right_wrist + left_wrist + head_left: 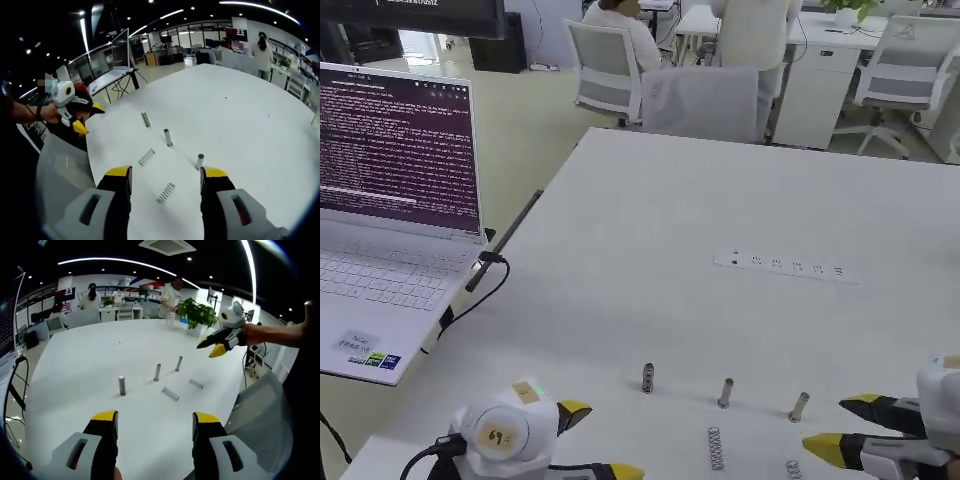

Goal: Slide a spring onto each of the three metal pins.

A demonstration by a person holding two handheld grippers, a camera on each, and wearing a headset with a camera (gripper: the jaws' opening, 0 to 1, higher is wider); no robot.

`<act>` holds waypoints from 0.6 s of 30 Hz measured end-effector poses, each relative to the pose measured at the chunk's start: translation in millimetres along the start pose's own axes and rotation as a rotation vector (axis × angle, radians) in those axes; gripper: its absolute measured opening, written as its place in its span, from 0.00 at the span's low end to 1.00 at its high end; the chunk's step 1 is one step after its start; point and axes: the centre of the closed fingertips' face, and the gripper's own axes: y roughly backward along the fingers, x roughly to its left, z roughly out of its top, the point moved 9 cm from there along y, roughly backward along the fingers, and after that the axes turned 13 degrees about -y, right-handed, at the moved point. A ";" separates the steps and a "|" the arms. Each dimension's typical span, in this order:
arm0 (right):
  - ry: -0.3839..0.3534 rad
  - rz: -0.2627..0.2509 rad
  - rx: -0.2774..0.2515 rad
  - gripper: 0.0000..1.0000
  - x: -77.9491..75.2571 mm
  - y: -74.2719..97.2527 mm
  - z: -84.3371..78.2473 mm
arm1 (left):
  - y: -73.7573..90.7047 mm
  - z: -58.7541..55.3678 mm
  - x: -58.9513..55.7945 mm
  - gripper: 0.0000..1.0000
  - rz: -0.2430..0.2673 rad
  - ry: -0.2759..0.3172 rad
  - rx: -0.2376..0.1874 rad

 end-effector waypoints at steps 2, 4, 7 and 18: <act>-0.015 -0.004 -0.006 0.54 2.4 3.8 -6.4 | -0.9 -0.1 -0.5 0.56 -0.002 0.000 0.000; -0.026 -0.007 -0.011 0.55 3.5 6.9 -12.8 | -1.3 0.0 -1.0 0.56 -0.003 0.000 0.000; -0.043 -0.008 -0.014 0.55 5.9 10.9 -21.0 | -1.8 0.1 -1.4 0.56 -0.005 0.000 0.001; -0.089 -0.019 -0.038 0.57 12.8 21.9 -38.2 | -3.5 1.3 -2.0 0.55 -0.011 -0.004 0.001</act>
